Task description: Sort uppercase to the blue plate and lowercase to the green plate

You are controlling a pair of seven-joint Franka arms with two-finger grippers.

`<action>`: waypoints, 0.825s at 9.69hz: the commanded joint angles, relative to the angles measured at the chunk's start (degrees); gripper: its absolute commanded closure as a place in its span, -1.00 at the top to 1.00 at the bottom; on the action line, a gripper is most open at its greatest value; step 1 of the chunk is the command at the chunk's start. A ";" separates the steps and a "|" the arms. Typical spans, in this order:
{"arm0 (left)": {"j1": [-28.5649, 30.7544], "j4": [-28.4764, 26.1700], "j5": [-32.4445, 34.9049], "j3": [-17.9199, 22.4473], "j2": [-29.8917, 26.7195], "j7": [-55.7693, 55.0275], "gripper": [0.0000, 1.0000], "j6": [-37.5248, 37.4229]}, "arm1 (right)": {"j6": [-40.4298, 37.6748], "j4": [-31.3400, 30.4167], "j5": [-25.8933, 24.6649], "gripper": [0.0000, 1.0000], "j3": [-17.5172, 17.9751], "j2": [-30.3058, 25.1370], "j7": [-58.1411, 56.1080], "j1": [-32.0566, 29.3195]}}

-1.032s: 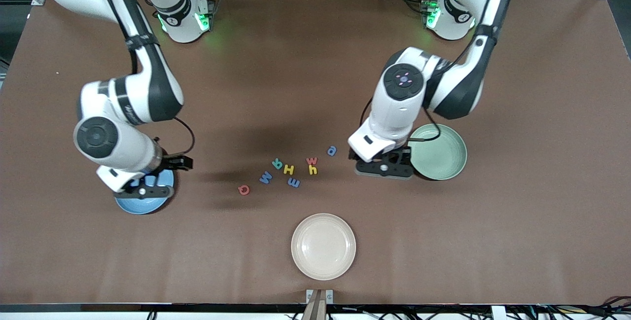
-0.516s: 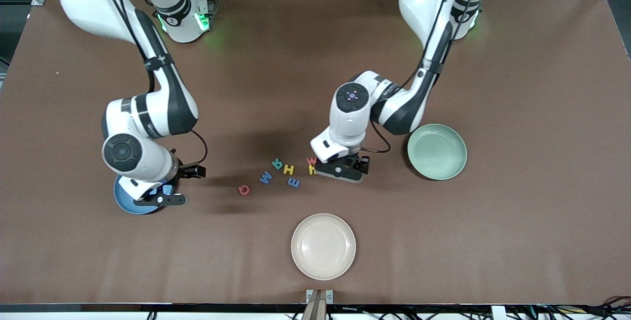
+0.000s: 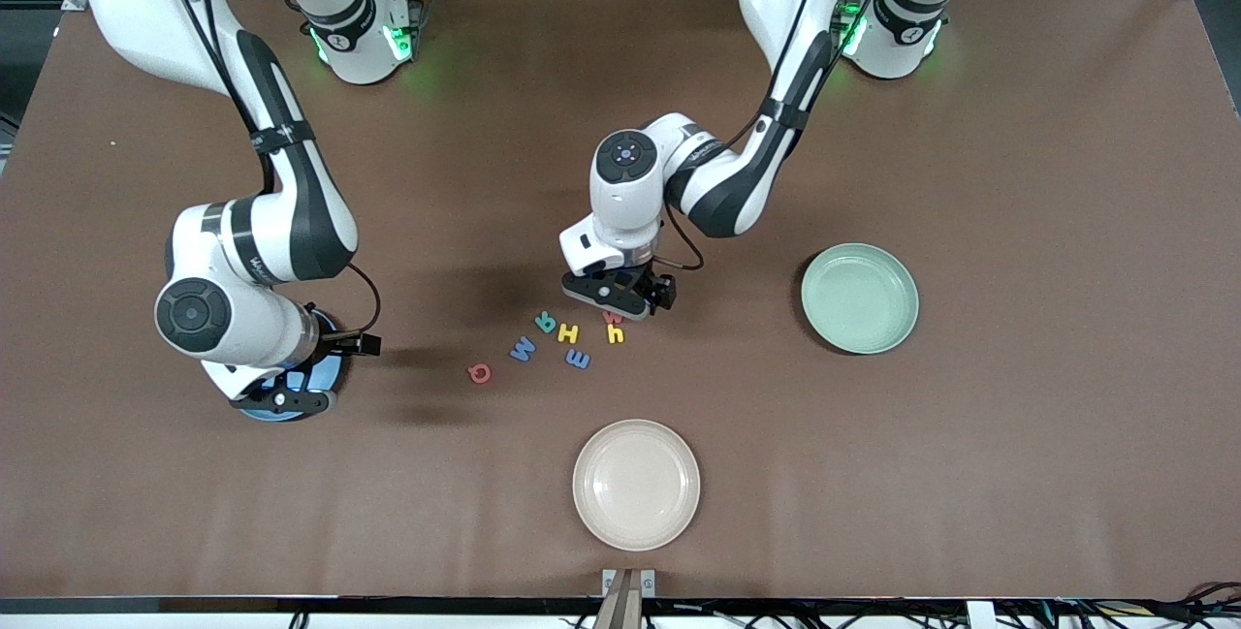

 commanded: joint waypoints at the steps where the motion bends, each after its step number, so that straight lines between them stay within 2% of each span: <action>1: 1.29 -1.25 -5.81 -0.02 0.43 4.97 1.00 0.37 | -0.32 -0.06 0.89 1.00 0.19 -0.21 0.50 -0.67; 4: 1.47 -11.87 -7.88 -0.10 -0.71 7.28 1.00 14.23 | -0.15 -0.14 0.89 1.00 0.10 -0.03 2.62 -2.34; 8: 1.29 -12.34 -9.55 -0.11 -1.23 7.20 1.00 14.35 | 1.43 -0.06 2.03 1.00 0.19 1.90 3.58 -3.05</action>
